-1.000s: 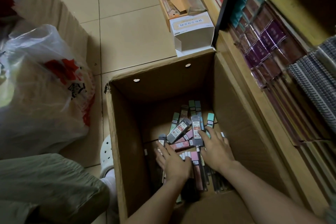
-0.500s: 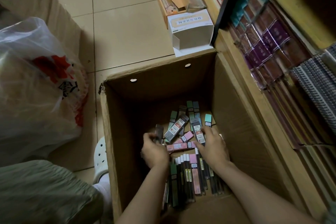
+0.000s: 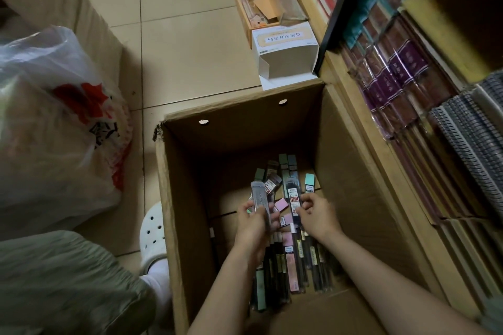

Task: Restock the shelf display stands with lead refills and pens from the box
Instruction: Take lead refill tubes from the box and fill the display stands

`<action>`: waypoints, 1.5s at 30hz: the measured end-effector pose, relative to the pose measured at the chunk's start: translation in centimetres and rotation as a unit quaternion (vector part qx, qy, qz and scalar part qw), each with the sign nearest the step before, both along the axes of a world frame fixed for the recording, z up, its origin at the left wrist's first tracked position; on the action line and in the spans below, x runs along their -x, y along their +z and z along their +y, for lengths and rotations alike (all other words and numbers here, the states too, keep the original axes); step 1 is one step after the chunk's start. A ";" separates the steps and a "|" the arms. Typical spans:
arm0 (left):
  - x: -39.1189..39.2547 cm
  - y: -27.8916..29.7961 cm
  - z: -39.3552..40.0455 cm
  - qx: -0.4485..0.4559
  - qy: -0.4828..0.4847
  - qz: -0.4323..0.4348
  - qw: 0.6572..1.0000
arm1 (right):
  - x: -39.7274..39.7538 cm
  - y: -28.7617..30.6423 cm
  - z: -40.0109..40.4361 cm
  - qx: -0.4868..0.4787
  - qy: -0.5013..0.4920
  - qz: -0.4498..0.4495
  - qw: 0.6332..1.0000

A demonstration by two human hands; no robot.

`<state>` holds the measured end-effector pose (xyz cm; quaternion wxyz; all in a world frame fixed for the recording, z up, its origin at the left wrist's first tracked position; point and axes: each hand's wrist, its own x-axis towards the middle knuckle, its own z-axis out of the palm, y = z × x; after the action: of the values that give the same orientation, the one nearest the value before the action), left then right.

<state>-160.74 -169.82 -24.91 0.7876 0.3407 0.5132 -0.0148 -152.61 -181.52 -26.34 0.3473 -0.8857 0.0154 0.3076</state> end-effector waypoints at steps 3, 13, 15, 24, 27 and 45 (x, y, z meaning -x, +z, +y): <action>0.0 0.9 -0.4 -0.091 -0.105 -0.033 0.990 | -0.5 1.6 -0.1 -0.045 -0.046 0.049 0.997; 0.7 2.7 -1.1 -0.164 -0.177 -0.094 0.966 | 1.7 5.8 0.0 -0.197 -0.148 0.152 0.957; 0.8 2.7 -1.0 -0.154 -0.174 -0.087 0.969 | 2.1 6.0 -0.1 -0.203 -0.146 0.148 0.957; -0.1 2.1 -0.9 -0.125 -0.159 -0.055 0.978 | 1.9 5.7 0.8 -0.189 -0.077 0.106 0.973; -0.9 1.6 -0.1 -0.166 -0.107 -0.002 0.980 | 1.3 4.5 0.7 -0.061 -0.052 0.033 0.996; -1.3 0.5 0.9 -0.130 -0.085 0.026 0.987 | -0.7 -0.7 2.3 0.038 -0.096 -0.037 0.994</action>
<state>-159.45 -168.90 -24.39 0.7190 0.4824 0.4998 -0.0236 -151.88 -179.26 -27.01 0.3418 -0.9033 0.0995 0.2393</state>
